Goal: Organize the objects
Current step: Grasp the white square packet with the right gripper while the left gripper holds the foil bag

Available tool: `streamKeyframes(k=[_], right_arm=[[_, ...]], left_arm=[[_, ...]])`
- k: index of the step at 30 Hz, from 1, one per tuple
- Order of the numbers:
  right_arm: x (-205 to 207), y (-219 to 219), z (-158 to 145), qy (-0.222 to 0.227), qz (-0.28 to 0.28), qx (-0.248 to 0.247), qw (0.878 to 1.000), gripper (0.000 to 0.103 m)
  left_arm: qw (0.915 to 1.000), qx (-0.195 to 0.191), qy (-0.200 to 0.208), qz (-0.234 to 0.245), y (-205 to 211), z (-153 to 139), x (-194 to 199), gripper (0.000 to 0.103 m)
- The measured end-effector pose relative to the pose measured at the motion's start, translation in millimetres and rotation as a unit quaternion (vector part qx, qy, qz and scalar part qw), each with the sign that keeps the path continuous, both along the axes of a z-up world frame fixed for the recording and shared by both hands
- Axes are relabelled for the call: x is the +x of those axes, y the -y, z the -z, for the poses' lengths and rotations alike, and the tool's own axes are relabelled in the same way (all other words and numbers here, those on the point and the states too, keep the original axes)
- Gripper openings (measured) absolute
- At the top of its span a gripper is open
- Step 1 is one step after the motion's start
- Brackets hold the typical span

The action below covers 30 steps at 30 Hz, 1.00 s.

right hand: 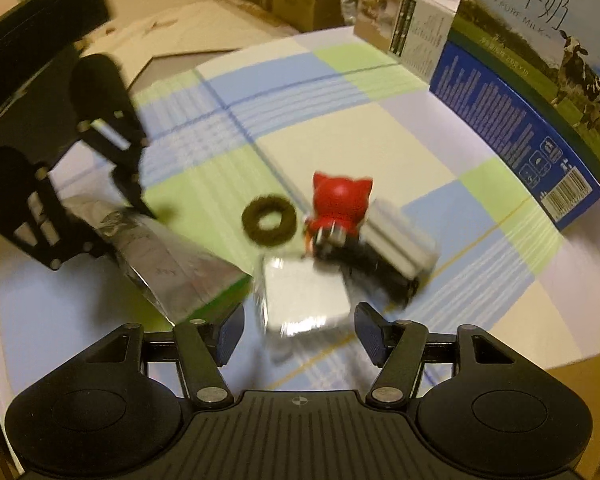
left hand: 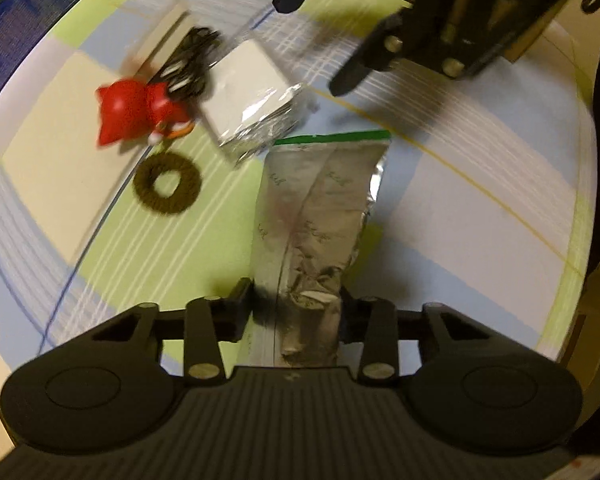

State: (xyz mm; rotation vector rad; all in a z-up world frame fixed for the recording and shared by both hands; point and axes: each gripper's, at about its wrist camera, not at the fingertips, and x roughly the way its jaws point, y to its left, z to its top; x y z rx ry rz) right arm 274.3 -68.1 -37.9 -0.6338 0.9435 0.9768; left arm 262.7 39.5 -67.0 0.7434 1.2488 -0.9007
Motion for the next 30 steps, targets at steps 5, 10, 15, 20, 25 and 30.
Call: streamKeyframes(k=[5,10,15,20,25,30], right_arm=[[16,-21,13,-0.016,-0.003,-0.011,1.000,0.077],[23,-34,36,-0.015,-0.008,-0.051,0.999,0.078],[33,-40,54,-0.039,0.012,-0.067,0.997,0.078],[30,-36,56,-0.061,0.036,-0.061,0.996,0.065],[20,-23,53,-0.067,0.065,-0.060,0.994,0.062],[-5,-1,47,-0.075,0.091,-0.054,0.992,0.061]], left_arm=[[0.9984,0.010,0.006,-0.055,-37,-6,1,0.031],[0.9964,0.002,0.001,-0.085,-58,-8,1,0.031],[0.9966,-0.005,0.000,-0.082,-58,-9,-4,0.031],[0.9960,-0.012,-0.007,-0.088,-58,-7,1,0.031],[0.9953,-0.011,-0.011,-0.095,-56,-6,2,0.031],[0.9942,-0.009,-0.017,-0.106,-54,-4,7,0.032]])
